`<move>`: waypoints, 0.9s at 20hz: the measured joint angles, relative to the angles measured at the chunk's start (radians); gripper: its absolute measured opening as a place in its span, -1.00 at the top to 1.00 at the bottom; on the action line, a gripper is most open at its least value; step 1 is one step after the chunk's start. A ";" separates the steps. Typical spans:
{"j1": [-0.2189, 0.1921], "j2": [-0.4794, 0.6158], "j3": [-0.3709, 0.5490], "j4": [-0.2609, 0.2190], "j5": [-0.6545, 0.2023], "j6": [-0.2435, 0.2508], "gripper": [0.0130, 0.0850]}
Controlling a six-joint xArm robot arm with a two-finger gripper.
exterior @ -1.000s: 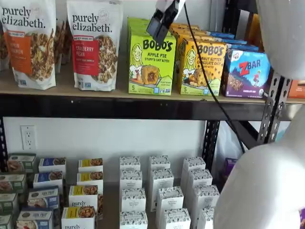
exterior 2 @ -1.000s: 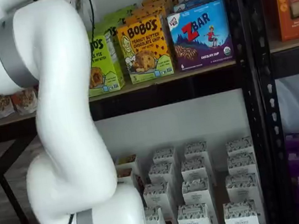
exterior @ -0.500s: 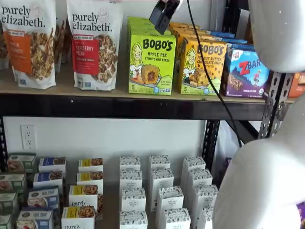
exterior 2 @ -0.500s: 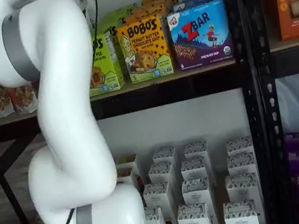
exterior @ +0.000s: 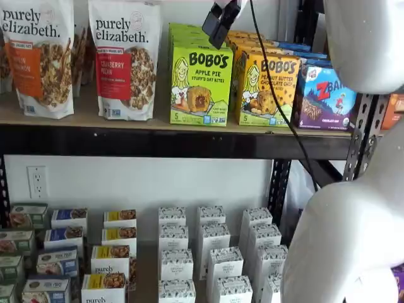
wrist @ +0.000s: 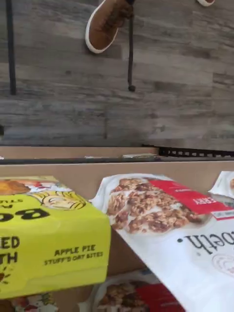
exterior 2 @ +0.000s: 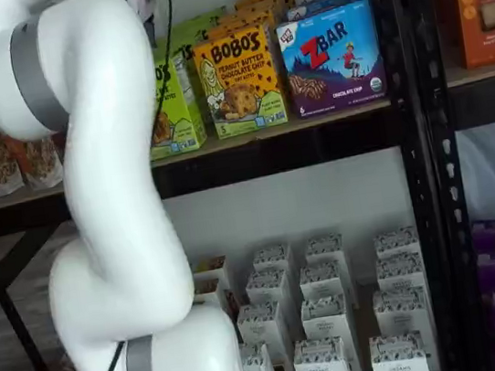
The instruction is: Pick the green box on the top shelf, the fourth from the left
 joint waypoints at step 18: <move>-0.011 0.017 0.069 -0.056 -0.081 -0.054 -1.00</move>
